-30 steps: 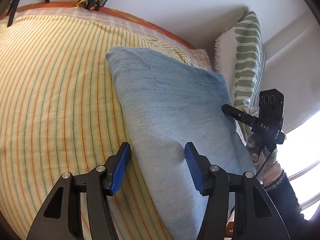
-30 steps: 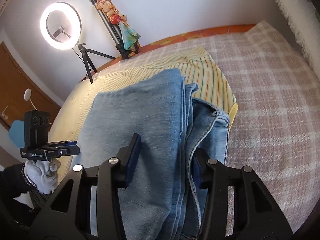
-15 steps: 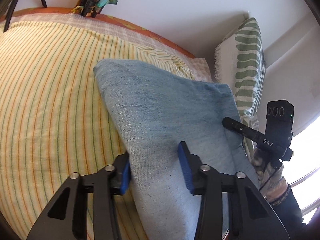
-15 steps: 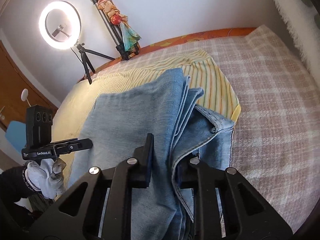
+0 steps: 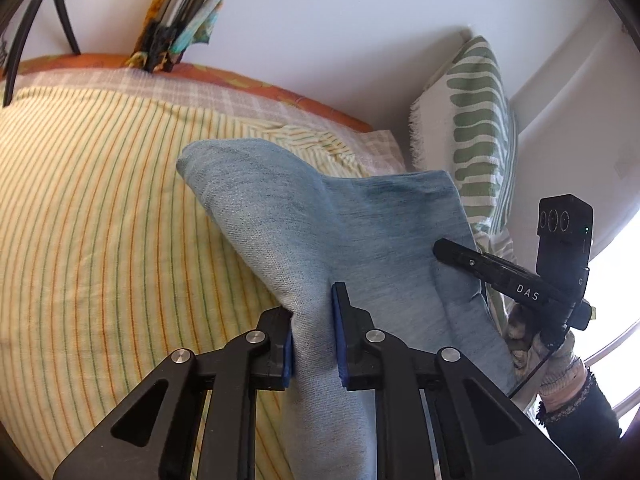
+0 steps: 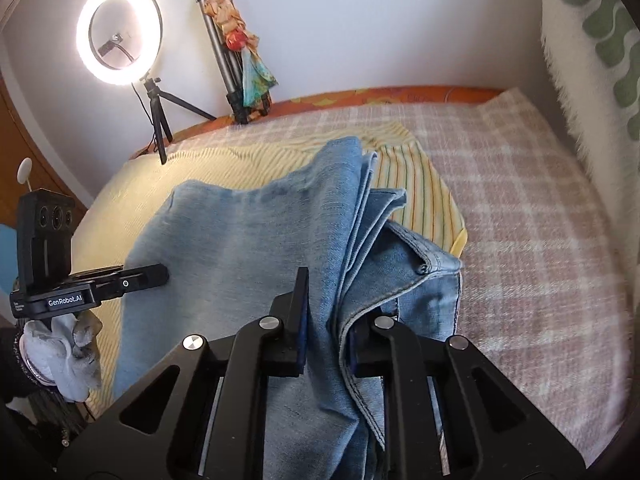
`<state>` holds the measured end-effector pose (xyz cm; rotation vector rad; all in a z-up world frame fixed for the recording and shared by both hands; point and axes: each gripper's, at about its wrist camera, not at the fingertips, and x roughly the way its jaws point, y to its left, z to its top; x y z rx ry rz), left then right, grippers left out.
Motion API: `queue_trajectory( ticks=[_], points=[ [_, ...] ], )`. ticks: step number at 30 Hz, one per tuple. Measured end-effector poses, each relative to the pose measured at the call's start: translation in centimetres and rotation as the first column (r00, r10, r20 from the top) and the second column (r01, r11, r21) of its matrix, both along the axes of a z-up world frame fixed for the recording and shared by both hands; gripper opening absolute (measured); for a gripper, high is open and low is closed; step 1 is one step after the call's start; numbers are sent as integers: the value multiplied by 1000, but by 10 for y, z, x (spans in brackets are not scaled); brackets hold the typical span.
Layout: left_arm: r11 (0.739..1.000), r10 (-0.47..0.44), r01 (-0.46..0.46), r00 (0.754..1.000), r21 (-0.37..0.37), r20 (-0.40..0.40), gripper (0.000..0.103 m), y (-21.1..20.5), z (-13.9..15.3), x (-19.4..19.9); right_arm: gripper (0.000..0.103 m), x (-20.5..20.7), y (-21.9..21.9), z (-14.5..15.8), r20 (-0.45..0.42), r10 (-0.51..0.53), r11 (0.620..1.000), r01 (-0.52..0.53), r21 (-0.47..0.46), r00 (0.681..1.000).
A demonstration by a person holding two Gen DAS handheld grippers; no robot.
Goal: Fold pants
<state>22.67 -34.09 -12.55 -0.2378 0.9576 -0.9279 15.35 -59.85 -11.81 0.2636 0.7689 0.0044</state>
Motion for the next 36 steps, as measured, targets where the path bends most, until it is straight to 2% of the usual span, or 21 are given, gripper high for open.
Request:
queue_trajectory(
  ticks=[9, 12, 18, 23, 28, 36],
  points=[
    [997, -39, 45, 994, -60, 98, 12, 4, 40, -17, 14, -29, 31, 59, 102, -7, 996, 16, -87, 995],
    [995, -47, 57, 991, -77, 129, 12, 5, 54, -19, 14, -35, 33, 72, 130, -18, 995, 30, -90, 991],
    [994, -57, 75, 980, -85, 190, 12, -2, 84, -6, 14, -32, 32, 102, 185, -41, 992, 61, -108, 982],
    [994, -48, 67, 979, -91, 198, 12, -14, 103, 29, 14, -6, 24, 121, 213, -53, 988, 82, -131, 976],
    [994, -49, 70, 970, -82, 239, 12, -32, 117, 60, 14, 35, 4, 131, 231, -90, 985, 120, -123, 969],
    [996, -44, 62, 965, -62, 260, 12, -64, 115, 117, 14, 105, -33, 133, 217, -134, 979, 163, -123, 967]
  ],
)
